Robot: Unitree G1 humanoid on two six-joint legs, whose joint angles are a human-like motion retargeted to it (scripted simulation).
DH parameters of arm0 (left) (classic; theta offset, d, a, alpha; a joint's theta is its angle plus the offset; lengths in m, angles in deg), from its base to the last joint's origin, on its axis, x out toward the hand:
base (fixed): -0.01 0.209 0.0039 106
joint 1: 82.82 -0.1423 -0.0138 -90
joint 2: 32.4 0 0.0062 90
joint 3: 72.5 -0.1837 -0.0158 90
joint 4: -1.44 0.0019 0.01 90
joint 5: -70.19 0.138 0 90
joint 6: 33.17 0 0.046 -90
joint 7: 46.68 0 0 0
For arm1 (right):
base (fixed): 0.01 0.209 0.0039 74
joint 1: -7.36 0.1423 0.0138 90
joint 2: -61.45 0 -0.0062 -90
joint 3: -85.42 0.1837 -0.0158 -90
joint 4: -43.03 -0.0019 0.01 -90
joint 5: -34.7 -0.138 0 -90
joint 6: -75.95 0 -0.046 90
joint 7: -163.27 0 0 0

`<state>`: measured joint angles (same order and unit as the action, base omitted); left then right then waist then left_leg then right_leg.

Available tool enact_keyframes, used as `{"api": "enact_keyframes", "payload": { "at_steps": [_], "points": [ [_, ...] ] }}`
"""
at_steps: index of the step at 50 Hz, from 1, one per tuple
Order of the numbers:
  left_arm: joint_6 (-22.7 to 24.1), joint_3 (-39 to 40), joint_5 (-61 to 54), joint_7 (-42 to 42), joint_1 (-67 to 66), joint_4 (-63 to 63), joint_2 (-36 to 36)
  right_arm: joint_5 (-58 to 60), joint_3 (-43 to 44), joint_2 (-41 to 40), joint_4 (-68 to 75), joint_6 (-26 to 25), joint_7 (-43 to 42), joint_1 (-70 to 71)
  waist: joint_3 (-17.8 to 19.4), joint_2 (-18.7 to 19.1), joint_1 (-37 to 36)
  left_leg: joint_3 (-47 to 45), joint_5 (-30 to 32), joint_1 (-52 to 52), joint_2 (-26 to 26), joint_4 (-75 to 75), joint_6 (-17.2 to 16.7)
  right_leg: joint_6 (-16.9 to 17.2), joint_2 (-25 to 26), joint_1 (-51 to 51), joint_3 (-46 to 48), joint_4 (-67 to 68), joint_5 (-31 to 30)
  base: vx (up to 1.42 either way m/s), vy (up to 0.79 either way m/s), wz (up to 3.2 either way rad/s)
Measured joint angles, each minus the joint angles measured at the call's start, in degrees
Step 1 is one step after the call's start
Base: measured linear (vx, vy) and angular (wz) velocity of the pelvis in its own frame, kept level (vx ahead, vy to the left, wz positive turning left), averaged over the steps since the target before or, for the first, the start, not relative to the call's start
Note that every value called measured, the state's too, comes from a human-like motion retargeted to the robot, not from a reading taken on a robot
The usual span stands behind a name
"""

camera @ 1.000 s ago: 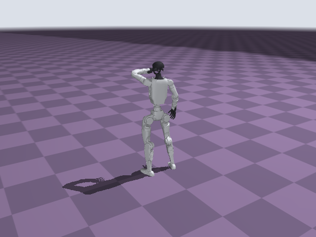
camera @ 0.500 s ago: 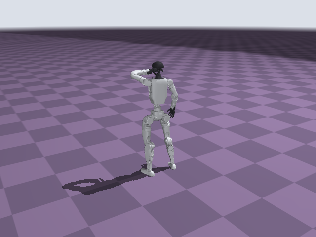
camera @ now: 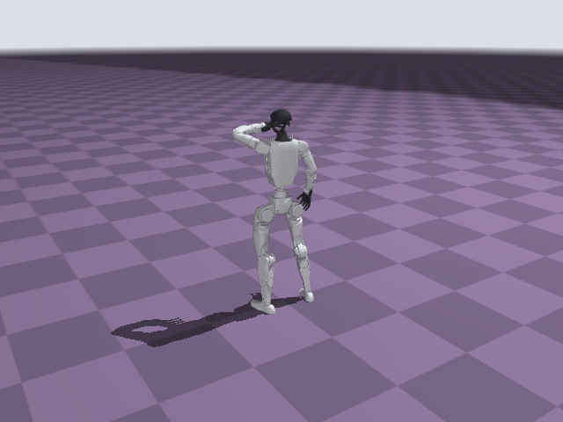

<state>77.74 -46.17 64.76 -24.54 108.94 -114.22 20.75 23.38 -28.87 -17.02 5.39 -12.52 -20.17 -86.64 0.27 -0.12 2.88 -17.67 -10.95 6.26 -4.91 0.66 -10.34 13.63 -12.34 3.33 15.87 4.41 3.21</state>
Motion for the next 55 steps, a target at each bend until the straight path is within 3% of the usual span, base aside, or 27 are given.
{"api": "enact_keyframes", "payload": {
  "at_steps": [5, 10, 20, 32, 43, 51, 55],
  "points": [
    [1.5, 7.6, -1.2, 1.2, -10.2, -4.3, -7.9, 1.1, 3.3, -0.1, -2.6, 0.6, -0.9, -0.3, 0.1, 0.6, 0.2, -1.1, -0.2, 0.3, -0.2, 0.0, 0.0, 0.3, 0.3, -0.5, -1.1, 0.1, -0.2, 0.0, -0.01, -0.14],
    [0.9, 11.9, -0.4, 0.1, -14.2, -4.1, -7.5, 1.1, 4.5, -0.1, -3.0, 0.5, -0.9, -1.2, -0.4, 1.2, 0.8, -0.7, -0.1, 0.1, -0.3, 0.0, -0.1, 0.4, 0.4, -0.4, -0.6, 0.1, -0.1, 0.0, 0.0, 0.04],
    [-0.9, 1.9, 1.9, -0.7, 0.9, 5.9, 4.9, -0.3, -0.8, 0.0, 1.3, 0.1, 1.0, -0.4, -1.3, 0.4, 1.0, 1.2, 0.2, -0.5, -0.1, 0.0, -0.2, 0.3, 0.1, 0.4, 1.3, -0.1, 0.2, 0.0, 0.0, 0.14],
    [1.2, 9.1, -1.9, -1.8, -11.3, -4.7, -6.8, 0.5, 4.4, 0.9, -3.3, 0.5, 0.0, -1.3, -1.1, 0.7, 0.9, -0.5, -0.1, 0.1, -0.3, 0.1, -0.2, 0.5, 0.3, -0.2, -0.4, 0.0, -0.1, 0.0, 0.0, -0.08],
    [-0.9, 2.5, 0.8, -0.7, -0.2, -0.1, 4.8, -0.7, -1.1, 0.4, 1.7, -0.6, 1.3, -0.8, -1.5, -0.3, 0.1, 0.9, 0.0, -0.2, -0.1, 0.1, -0.1, 0.2, 0.0, 0.5, 1.0, 0.0, 0.2, 0.0, 0.0, 0.07],
    [0.9, 5.6, -1.9, -1.5, -8.3, -5.1, -5.9, 0.5, 2.0, 0.1, -1.6, 0.1, 0.3, -0.9, -1.3, -0.3, -0.3, -0.8, -0.2, 0.2, -0.3, 0.0, 0.1, 0.5, 0.3, -0.3, -0.7, 0.0, -0.2, 0.0, 0.0, -0.15],
    [0.9, 8.3, -2.3, -2.5, -11.8, -5.7, -7.3, 0.5, 3.6, 0.1, -3.7, 0.4, 0.2, -2.0, -1.3, 0.0, -0.2, -0.8, -0.2, 0.3, -0.3, 0.0, 0.1, 0.6, 0.4, -0.3, -0.7, 0.0, -0.2, 0.0, 0.0, 0.0]
  ]
}}
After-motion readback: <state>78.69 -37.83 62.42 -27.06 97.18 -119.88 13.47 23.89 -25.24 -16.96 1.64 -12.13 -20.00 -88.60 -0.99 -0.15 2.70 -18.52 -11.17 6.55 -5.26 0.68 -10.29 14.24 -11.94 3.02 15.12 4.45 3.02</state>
